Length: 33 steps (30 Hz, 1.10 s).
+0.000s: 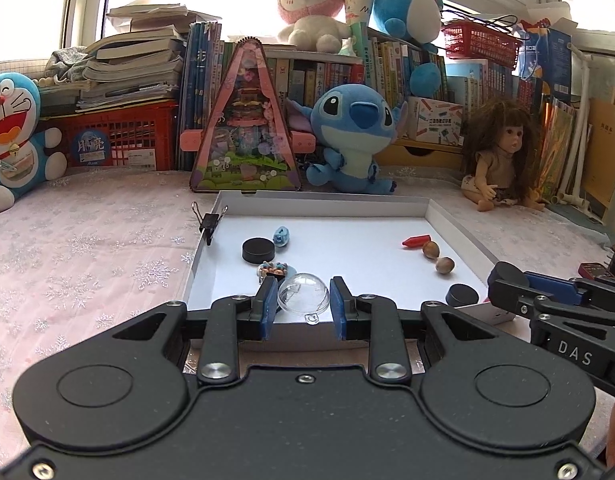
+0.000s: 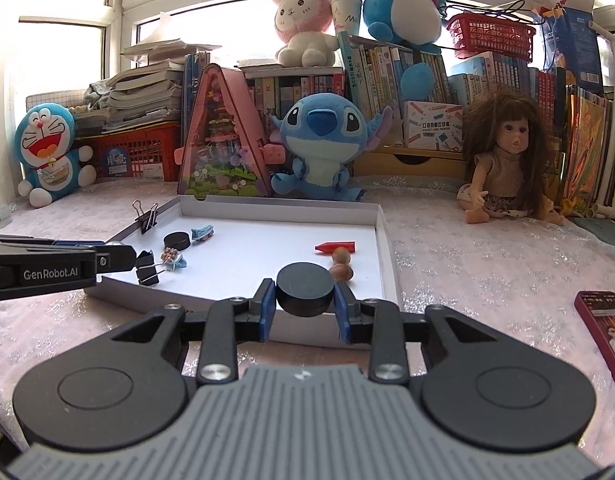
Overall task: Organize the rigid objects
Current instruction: 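Carry the dome with the left tool over the tray while the right tool carries the puck, then lower the dome with the left tool into the tray while the right tool lowers the puck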
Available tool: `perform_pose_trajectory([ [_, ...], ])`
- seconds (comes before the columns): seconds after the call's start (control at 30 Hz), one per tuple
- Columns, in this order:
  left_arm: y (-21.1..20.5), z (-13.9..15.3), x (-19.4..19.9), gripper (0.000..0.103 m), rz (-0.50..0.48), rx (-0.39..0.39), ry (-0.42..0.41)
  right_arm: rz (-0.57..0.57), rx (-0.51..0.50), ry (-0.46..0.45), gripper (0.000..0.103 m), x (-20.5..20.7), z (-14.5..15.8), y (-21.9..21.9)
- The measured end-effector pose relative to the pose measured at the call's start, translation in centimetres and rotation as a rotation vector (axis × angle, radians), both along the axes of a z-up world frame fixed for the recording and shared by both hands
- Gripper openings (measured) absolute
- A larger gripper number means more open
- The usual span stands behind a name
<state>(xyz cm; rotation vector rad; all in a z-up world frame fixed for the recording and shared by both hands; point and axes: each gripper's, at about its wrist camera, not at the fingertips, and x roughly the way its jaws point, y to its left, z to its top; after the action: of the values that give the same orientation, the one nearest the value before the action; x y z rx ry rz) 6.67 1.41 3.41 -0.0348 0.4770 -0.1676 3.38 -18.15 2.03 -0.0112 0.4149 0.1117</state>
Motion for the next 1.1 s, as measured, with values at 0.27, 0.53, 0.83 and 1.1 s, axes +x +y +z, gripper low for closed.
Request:
perform_pose_trajectory([
  [0.27, 0.2, 0.5, 1.0, 0.026, 0.005, -0.005, 0.000, -0.004, -0.004, -0.001, 0.036, 0.6, 0.1, 0.0],
  [0.53, -0.9, 0.8, 2.3, 0.026, -0.003, 0.006, 0.003, -0.007, -0.006, -0.011, 0.036, 1.5, 0.4, 0.2],
  [0.83, -2.1, 0.8, 3.8, 0.026, -0.017, 0.020, 0.006, -0.004, -0.016, -0.011, 0.036, 2.4, 0.5, 0.6],
  [1.1, -2.4, 0.6, 5.5, 0.026, -0.022, 0.017, 0.018, -0.004, -0.035, -0.016, 0.036, 3.6, 0.7, 1.0],
])
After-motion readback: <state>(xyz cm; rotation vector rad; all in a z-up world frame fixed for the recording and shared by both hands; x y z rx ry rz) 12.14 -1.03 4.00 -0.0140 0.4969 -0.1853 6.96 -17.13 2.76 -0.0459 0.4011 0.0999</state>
